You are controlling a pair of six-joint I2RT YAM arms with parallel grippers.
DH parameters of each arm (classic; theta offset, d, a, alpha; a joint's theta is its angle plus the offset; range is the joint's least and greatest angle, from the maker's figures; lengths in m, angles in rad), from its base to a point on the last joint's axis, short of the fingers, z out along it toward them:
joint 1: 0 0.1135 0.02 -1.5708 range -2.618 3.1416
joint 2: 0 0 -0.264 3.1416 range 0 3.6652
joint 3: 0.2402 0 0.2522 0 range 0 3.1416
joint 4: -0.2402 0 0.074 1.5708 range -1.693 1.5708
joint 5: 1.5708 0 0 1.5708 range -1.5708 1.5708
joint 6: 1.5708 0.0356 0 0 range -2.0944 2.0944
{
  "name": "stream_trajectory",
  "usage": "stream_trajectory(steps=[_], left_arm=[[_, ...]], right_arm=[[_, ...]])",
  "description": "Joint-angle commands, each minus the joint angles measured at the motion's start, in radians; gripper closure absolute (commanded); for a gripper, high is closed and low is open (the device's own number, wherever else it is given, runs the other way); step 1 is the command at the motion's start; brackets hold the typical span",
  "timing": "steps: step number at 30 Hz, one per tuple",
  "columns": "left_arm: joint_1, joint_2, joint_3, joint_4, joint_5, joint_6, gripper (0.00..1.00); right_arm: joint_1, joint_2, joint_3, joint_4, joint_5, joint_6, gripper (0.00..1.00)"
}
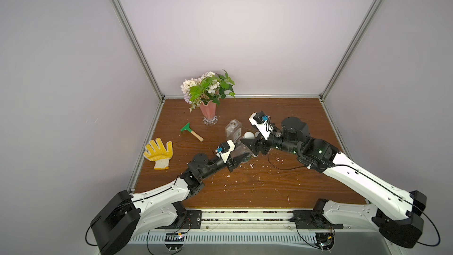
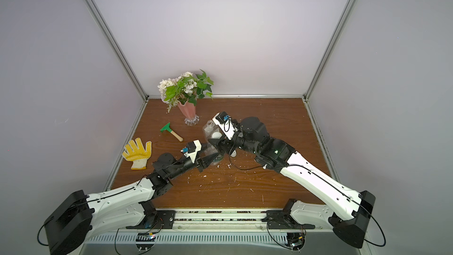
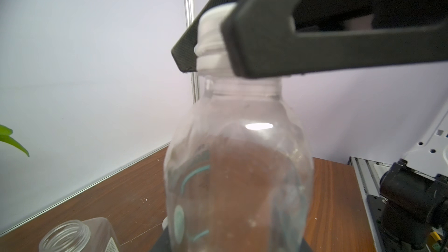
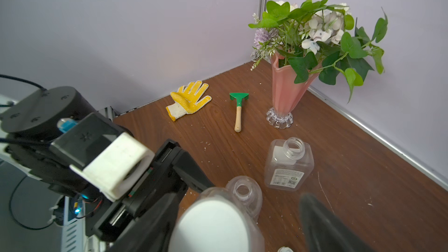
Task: Screw on the bottle caps
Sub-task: Screw the bottle cap onto the plastic bottle.
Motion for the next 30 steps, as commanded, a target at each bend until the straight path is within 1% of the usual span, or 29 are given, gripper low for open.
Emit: stream_trajectory(steps=[1, 3, 7, 10, 12, 17, 19, 22, 27, 30], left_arm=[[0.004, -0.004, 0.006, 0.053, -0.008, -0.011, 0.5], [0.004, -0.004, 0.006, 0.053, -0.006, -0.018, 0.5], [0.003, -0.002, 0.011, 0.053, 0.018, -0.032, 0.5], [0.006, -0.001, 0.018, 0.057, 0.069, -0.038, 0.5], [0.004, -0.001, 0.02, 0.072, 0.125, -0.044, 0.5], [0.004, 0.009, 0.044, 0.093, 0.282, -0.057, 0.51], [0.003, 0.013, 0.054, 0.093, 0.314, -0.062, 0.51], [0.005, 0.017, 0.061, 0.093, 0.33, -0.063, 0.51], [0.004, 0.021, 0.064, 0.093, 0.332, -0.061, 0.51], [0.004, 0.025, 0.067, 0.093, 0.334, -0.06, 0.51]], right_arm=[[-0.019, -0.047, 0.046, -0.018, -0.064, -0.039, 0.04], [-0.038, -0.06, 0.048, -0.036, -0.13, -0.071, 0.01], [-0.092, -0.094, 0.061, -0.092, -0.357, -0.179, 0.01], [-0.131, -0.114, 0.085, -0.139, -0.538, -0.281, 0.01], [-0.152, -0.124, 0.101, -0.159, -0.612, -0.334, 0.01], [-0.173, -0.094, 0.154, -0.187, -0.663, -0.426, 0.03], [-0.174, -0.065, 0.177, -0.2, -0.685, -0.446, 0.06], [-0.173, -0.024, 0.194, -0.204, -0.705, -0.455, 0.1], [-0.173, -0.004, 0.161, -0.172, -0.74, -0.448, 0.15], [-0.173, -0.002, 0.135, -0.162, -0.734, -0.45, 0.21]])
